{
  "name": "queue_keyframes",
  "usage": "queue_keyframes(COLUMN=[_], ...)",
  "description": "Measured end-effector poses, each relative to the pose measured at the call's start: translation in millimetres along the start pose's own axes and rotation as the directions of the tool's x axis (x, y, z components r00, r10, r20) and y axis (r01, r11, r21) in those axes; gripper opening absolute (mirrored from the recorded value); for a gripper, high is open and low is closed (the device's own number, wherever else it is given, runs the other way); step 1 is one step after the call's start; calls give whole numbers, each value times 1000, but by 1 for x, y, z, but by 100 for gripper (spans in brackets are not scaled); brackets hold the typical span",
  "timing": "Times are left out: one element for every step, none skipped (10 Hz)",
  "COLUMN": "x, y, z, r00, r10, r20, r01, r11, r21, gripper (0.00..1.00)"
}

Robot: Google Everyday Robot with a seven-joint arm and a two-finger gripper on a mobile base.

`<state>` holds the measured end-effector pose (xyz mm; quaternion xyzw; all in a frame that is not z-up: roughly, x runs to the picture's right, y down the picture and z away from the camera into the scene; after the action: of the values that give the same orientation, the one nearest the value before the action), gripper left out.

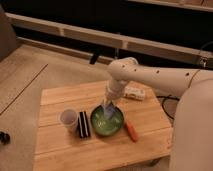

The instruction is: Place the white sponge in the ceramic bowl

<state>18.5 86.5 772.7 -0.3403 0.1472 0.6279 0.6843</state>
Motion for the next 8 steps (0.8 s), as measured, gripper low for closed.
queue_keyframes(x=[0,0,0,0,0,0,0,0], y=[1,1,0,1,2,2,2,2], z=[0,0,0,0,0,0,1,1], r00=[1000,1000,1000,1000,1000,1000,1000,1000], r10=[-2,-1,0,-2,-2,-3,-2,-2], r20=[0,0,1,1,0,0,-1,-1], r01=[2,1,0,2,2,3,2,2], r11=[1000,1000,1000,1000,1000,1000,1000,1000], r21=[-1,-1,-1,-1,-1,-1,-2,-2], gripper=[7,12,25,33,45,56,64,73])
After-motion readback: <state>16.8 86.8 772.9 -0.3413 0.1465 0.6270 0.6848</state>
